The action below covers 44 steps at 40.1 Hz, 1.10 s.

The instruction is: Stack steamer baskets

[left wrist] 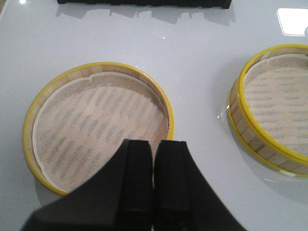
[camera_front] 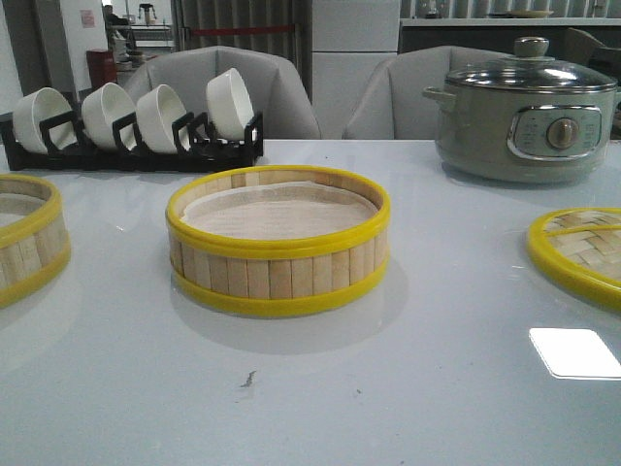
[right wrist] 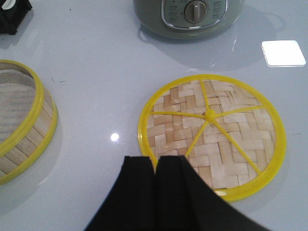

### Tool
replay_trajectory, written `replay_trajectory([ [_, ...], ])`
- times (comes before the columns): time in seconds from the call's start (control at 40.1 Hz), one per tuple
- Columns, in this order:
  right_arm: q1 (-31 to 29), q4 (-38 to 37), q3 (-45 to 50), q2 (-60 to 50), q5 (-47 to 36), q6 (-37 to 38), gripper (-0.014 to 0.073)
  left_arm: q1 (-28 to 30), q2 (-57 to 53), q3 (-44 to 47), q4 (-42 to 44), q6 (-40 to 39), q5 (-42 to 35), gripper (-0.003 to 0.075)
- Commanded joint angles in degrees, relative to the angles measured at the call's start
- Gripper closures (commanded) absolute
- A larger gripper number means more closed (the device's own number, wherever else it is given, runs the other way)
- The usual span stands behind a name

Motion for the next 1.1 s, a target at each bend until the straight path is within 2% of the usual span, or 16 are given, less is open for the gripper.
replay_trajectory([
  [0.0,0.0,-0.7,-2.2,-0.1,-2.6,-0.1,0.0506,-0.4,-0.9,-1.7,-0.6,-0.3,-3.1,0.0634],
  [0.05,0.0,-0.7,-2.2,-0.1,-1.6,-0.1,0.0441,-0.4,-0.8,-1.7,-0.6,-0.3,-2.4,0.0624],
  [0.1,0.0,-0.7,-2.2,-0.1,-0.6,-0.1,0.0314,-0.4,-0.4,-1.7,-0.6,-0.3,-0.9,0.0602],
  [0.15,0.0,-0.7,-2.2,-0.1,0.0,-0.1,0.0211,-0.4,0.5,-1.7,-0.6,-0.3,1.0,0.0556],
  [0.224,0.0,-0.7,-2.2,-0.1,0.4,-0.1,0.0137,-0.4,2.0,-1.7,-0.6,-0.1,2.3,0.0459],
  [0.299,0.0,-0.7,-2.2,-0.1,0.6,-0.1,0.0138,-0.4,4.0,-1.7,-0.4,-0.1,2.6,0.0363],
  [0.399,0.0,-0.7,-2.2,-0.1,1.0,-0.1,0.0138,-0.4,7.0,-1.7,-0.4,-0.1,1.1,0.0305],
  [0.549,0.0,-0.7,-2.2,-0.1,2.0,-0.1,0.0138,-0.4,12.5,-1.7,-1.7,-0.1,-3.0,0.0306],
  [0.673,0.0,-0.7,-2.2,-0.1,2.2,-0.1,0.0138,-0.7,16.6,-1.9,-6.2,-0.1,-6.9,0.0307],
  [0.823,0.0,-0.7,-2.2,-0.1,2.6,-0.1,0.0138,-2.7,21.0,-2.5,-6.3,1.2,-12.4,0.0307],
  [1.072,0.0,-0.7,-2.2,-0.1,2.5,-0.1,0.0138,-3.2,30.8,-8.2,-5.1,1.4,-11.6,0.0307],
])
